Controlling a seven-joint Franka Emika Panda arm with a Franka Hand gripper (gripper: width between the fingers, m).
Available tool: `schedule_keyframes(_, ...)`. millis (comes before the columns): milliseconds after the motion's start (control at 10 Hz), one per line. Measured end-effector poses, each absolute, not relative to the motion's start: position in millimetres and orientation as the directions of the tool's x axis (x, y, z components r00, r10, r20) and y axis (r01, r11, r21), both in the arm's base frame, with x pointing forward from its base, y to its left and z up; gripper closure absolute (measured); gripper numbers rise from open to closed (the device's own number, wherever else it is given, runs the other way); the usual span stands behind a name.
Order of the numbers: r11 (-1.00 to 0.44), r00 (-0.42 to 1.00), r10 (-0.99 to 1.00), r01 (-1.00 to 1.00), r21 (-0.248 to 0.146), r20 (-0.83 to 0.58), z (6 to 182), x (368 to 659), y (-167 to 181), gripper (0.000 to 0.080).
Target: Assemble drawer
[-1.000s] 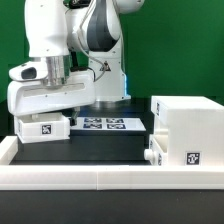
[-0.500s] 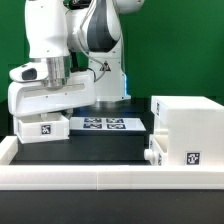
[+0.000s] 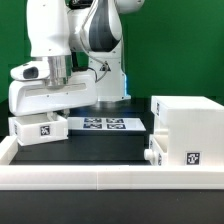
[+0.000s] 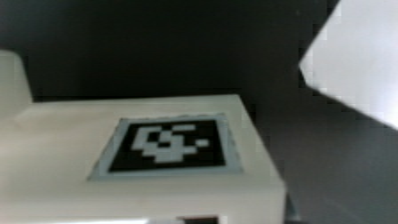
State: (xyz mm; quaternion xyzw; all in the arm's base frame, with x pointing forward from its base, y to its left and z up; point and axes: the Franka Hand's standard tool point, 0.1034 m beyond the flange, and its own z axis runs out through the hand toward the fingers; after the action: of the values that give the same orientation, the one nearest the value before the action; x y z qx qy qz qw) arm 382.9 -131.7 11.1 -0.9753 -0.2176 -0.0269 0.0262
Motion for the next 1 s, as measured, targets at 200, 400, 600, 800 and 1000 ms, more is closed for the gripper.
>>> schedule_keyframes(200,-0.913,0.91,0.406,0.408,-0.016,0.09,27.1,404.3,-110.6,0.0757)
schedule_keyframes(400,-0.906,0.905,0.418,0.421,-0.032,0.084,34.1,420.8,-92.8,0.0756)
schedule_keyframes(600,-0.886,0.886,0.456,0.46,-0.048,0.085,45.1,445.1,-79.1,0.0756)
schedule_keyframes(800,-0.838,0.84,0.537,0.542,-0.064,0.08,49.3,463.8,-71.7,0.0756)
schedule_keyframes(1000,-0.82,0.824,0.563,0.567,-0.082,0.068,49.6,464.2,-73.3,0.0756)
